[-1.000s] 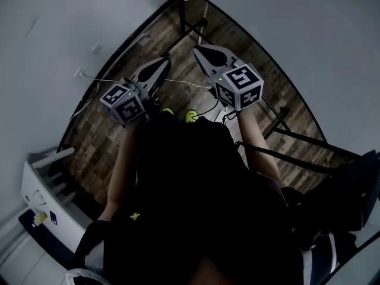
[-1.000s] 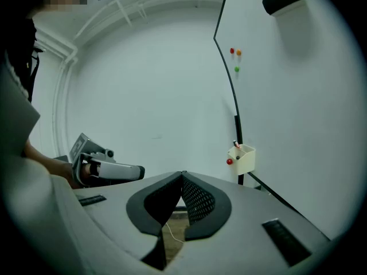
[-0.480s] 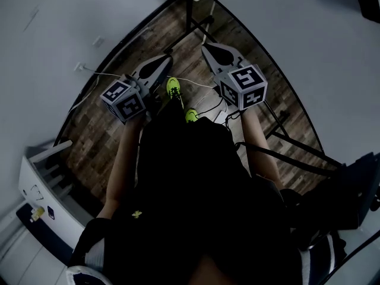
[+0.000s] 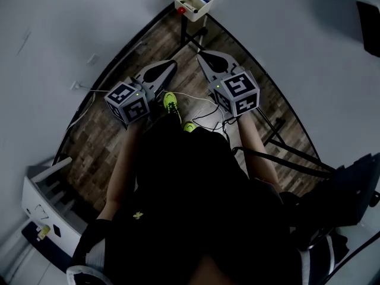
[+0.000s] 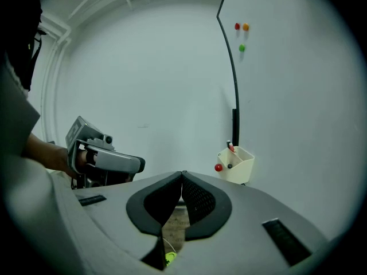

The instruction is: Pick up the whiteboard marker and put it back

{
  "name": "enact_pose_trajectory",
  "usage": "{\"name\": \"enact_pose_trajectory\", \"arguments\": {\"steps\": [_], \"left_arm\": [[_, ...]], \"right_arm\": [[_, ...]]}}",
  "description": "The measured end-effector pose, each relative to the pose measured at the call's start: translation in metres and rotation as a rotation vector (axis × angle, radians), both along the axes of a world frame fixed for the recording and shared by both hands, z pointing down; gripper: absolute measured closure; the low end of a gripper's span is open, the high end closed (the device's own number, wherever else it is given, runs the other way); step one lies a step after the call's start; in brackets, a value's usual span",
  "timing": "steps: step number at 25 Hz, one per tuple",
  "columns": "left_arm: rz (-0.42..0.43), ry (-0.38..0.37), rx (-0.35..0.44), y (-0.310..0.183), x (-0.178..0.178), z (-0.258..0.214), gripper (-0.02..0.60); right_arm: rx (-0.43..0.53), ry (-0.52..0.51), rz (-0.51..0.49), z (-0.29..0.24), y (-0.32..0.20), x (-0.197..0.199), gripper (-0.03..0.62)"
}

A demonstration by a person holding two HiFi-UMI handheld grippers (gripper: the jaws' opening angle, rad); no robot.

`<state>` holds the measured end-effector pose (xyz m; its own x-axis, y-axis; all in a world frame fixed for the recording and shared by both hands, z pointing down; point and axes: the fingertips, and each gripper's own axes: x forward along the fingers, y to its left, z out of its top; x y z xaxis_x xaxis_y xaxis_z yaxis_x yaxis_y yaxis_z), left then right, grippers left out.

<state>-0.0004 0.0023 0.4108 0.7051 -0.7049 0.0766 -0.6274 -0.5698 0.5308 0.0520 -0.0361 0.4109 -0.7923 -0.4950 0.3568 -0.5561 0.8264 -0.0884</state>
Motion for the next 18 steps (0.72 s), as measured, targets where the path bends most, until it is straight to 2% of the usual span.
{"name": "enact_pose_trajectory", "arguments": {"steps": [11,18], "left_arm": [[0.072,0.002,-0.012,-0.058,-0.023,0.001,0.566],[0.125,0.007,-0.032,-0.081,-0.040,0.005,0.566]], "right_arm": [[0.003,0.075,0.028,0.008,-0.054,-0.032,0.557],[0.065,0.232,0.038,0.017,-0.081,-0.050,0.546]]}}
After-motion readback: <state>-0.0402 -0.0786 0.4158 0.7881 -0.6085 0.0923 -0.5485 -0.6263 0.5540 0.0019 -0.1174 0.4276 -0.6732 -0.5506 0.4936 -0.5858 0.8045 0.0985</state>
